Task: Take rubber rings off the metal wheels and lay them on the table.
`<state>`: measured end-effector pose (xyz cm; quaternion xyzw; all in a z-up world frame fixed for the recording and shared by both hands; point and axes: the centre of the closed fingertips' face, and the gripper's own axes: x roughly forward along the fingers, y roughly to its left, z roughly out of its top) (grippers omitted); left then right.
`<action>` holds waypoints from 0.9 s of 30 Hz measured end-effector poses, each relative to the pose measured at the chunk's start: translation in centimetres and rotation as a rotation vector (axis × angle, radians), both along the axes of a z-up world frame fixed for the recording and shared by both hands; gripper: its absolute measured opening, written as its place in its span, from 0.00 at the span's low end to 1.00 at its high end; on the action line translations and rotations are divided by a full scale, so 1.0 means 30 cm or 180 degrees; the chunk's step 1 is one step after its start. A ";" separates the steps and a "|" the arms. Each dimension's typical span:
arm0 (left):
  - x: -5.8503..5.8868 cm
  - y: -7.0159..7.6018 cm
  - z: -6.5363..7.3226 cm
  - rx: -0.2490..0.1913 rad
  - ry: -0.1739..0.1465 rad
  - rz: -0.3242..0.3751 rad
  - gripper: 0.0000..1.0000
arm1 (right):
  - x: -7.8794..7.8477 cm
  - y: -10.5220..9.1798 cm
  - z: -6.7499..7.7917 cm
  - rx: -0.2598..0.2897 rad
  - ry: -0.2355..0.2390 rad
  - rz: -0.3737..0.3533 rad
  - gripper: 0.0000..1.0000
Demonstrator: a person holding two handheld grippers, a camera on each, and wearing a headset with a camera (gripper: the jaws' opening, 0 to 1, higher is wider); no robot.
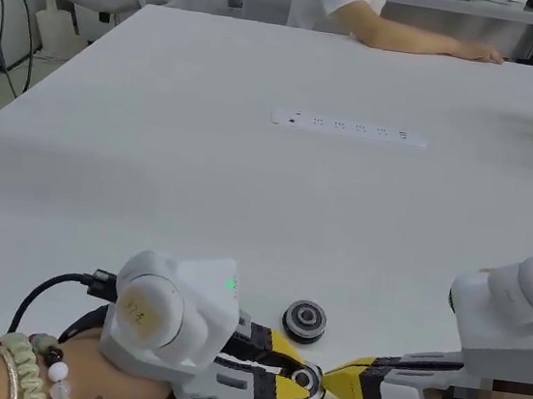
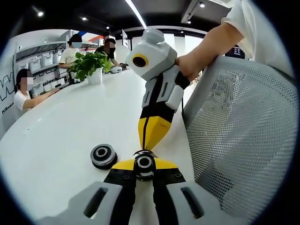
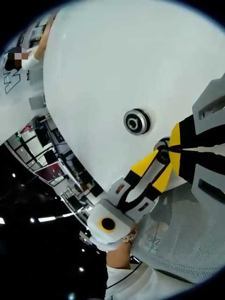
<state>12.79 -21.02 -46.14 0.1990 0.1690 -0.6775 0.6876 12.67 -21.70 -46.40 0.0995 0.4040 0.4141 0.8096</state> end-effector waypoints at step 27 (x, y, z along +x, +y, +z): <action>0.001 0.000 0.000 -0.0009 0.0009 0.0005 0.07 | -0.004 0.029 0.022 0.0045 -0.0081 0.0090 0.00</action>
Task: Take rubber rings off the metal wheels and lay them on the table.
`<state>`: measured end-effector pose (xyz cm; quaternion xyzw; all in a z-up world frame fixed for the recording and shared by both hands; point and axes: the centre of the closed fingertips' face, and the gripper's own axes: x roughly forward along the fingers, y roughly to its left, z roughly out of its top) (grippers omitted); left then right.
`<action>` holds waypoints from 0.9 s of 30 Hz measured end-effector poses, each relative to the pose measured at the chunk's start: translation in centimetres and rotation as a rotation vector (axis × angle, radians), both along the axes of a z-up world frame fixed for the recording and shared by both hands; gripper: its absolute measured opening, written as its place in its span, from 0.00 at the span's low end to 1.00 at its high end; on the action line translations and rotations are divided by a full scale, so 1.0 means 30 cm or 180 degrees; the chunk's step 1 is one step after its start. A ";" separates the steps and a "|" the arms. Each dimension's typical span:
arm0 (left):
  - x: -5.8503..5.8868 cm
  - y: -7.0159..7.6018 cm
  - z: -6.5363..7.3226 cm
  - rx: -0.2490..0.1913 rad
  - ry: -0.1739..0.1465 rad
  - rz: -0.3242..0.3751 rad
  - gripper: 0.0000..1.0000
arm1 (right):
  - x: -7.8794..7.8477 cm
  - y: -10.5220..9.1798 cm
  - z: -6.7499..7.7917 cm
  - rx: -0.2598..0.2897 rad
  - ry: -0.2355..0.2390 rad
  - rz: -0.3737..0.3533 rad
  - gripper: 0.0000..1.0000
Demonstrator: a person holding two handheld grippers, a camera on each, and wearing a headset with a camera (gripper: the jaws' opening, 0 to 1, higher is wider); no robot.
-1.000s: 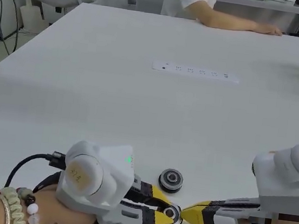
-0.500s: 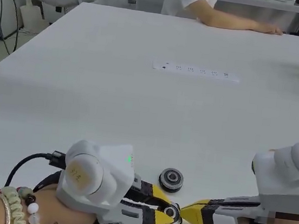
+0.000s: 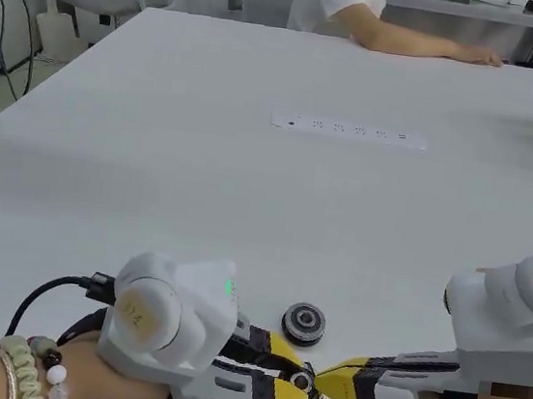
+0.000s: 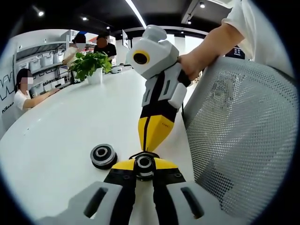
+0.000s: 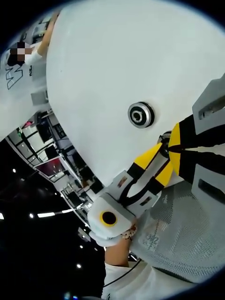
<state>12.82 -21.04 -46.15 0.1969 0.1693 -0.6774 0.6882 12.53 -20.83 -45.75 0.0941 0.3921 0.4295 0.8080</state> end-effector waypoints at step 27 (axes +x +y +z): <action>0.002 0.006 0.000 0.0044 0.0056 0.0009 0.07 | 0.013 -0.015 0.000 0.0041 0.0050 -0.0109 0.00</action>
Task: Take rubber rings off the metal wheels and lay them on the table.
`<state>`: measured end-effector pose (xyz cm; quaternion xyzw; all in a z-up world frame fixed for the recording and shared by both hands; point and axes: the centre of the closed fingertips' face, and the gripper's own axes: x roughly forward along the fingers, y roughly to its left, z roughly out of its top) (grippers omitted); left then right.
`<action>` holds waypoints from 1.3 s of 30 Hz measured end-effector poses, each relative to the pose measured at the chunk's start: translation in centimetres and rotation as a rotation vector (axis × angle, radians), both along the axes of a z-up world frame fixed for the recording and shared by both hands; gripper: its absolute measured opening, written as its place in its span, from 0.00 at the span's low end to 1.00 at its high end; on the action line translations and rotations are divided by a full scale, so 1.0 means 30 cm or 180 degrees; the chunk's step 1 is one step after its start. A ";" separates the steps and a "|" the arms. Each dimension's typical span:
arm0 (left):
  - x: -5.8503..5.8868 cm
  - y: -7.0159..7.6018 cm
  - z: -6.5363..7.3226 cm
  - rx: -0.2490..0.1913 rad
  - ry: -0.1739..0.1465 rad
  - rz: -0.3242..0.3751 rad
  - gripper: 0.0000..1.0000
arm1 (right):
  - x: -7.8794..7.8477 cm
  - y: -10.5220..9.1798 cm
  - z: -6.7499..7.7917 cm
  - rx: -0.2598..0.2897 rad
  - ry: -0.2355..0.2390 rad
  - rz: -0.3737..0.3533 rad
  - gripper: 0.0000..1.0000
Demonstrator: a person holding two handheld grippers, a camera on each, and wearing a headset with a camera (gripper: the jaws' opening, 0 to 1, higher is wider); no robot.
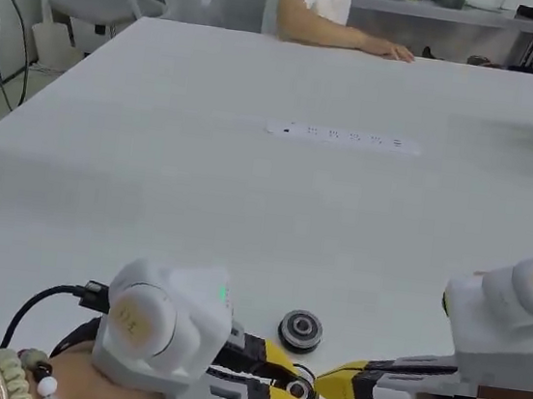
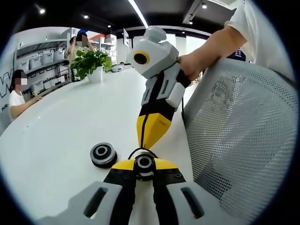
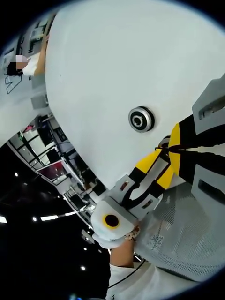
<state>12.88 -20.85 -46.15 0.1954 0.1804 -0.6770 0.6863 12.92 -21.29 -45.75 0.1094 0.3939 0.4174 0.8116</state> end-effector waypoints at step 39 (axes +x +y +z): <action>0.056 0.032 0.231 -0.0375 0.0465 0.0158 0.48 | 0.028 -0.062 0.033 0.0068 0.0010 -0.0250 0.00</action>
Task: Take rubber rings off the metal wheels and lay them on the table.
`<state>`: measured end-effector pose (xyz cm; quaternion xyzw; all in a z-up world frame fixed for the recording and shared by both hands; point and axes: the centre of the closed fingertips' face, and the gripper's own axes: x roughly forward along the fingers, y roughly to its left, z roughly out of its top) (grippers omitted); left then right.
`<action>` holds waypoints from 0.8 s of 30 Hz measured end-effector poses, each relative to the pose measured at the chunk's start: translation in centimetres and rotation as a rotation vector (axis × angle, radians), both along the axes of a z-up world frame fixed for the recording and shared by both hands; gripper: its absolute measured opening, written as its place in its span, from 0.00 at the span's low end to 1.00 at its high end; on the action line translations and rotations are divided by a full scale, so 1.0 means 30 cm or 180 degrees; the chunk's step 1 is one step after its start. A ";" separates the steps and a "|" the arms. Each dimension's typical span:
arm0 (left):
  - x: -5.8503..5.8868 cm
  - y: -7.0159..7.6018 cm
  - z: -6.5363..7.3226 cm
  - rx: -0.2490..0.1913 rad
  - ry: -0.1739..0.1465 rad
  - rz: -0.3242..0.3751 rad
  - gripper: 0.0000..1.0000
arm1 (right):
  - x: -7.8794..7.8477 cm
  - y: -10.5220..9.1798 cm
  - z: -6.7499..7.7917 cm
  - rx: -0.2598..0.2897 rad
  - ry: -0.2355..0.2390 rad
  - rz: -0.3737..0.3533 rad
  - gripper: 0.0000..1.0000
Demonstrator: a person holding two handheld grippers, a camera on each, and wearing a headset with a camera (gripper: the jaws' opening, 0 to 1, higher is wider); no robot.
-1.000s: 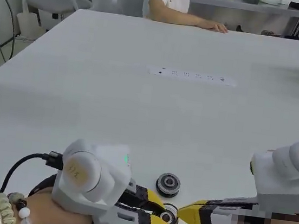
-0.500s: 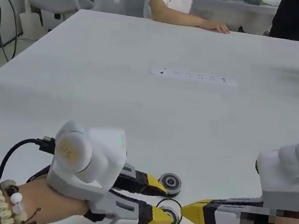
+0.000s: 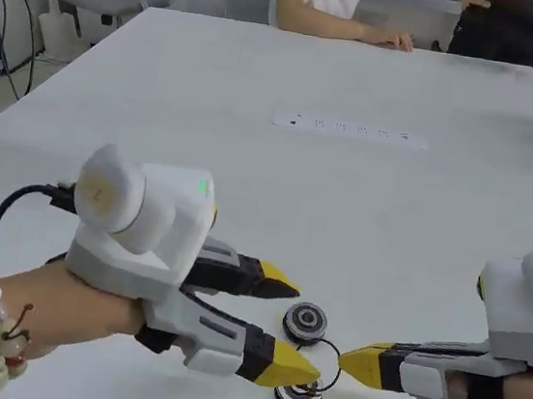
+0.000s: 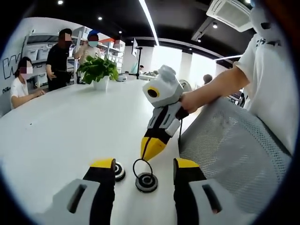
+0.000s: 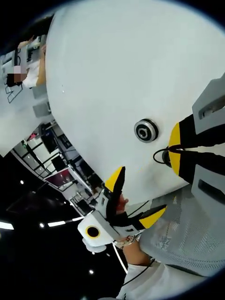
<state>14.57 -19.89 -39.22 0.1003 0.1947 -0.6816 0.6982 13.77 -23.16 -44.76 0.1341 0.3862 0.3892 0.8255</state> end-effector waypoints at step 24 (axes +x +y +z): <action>0.020 0.274 0.184 0.0246 -0.0546 0.0275 0.75 | 0.077 -0.125 0.124 0.0356 -0.0253 -0.0635 0.00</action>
